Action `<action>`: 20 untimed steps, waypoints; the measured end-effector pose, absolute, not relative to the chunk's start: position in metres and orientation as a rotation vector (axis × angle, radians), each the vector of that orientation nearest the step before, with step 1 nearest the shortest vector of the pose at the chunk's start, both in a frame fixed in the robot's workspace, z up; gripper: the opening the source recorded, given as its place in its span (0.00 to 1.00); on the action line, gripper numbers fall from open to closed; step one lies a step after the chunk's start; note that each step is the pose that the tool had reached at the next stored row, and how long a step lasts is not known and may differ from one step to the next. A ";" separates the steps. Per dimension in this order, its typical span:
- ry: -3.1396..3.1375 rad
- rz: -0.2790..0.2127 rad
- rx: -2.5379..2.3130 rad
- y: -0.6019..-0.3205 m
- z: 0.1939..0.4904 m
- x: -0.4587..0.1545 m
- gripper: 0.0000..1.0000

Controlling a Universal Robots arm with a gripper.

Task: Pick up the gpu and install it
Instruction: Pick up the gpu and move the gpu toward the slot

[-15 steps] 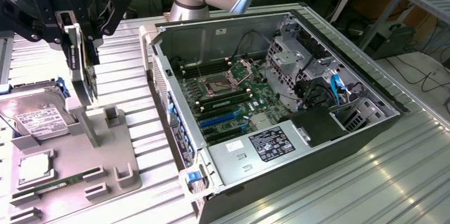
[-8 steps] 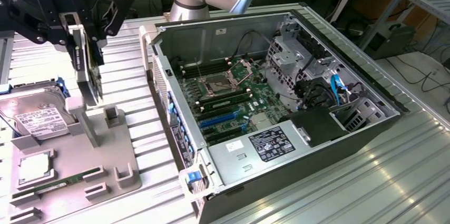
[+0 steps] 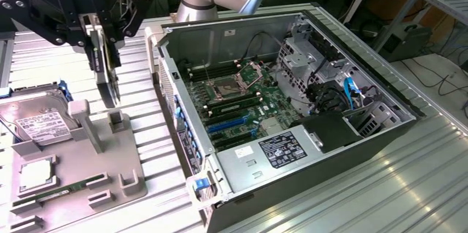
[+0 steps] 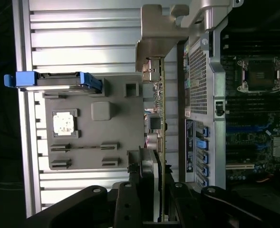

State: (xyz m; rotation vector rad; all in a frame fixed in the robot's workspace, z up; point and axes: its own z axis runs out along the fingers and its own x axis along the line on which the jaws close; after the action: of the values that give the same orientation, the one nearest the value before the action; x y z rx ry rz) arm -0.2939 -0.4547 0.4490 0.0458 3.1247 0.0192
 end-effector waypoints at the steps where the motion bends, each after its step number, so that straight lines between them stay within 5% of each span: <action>1: 3.125 0.019 0.046 -0.455 0.449 -0.292 0.28; 8: 3.124 0.019 0.046 -0.455 0.449 -0.279 0.28; 20: 3.121 0.020 -0.042 -0.455 0.438 -0.133 0.28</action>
State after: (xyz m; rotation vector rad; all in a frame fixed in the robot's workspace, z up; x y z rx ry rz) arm -0.1334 -0.4547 0.4376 -0.0424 3.1215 0.0201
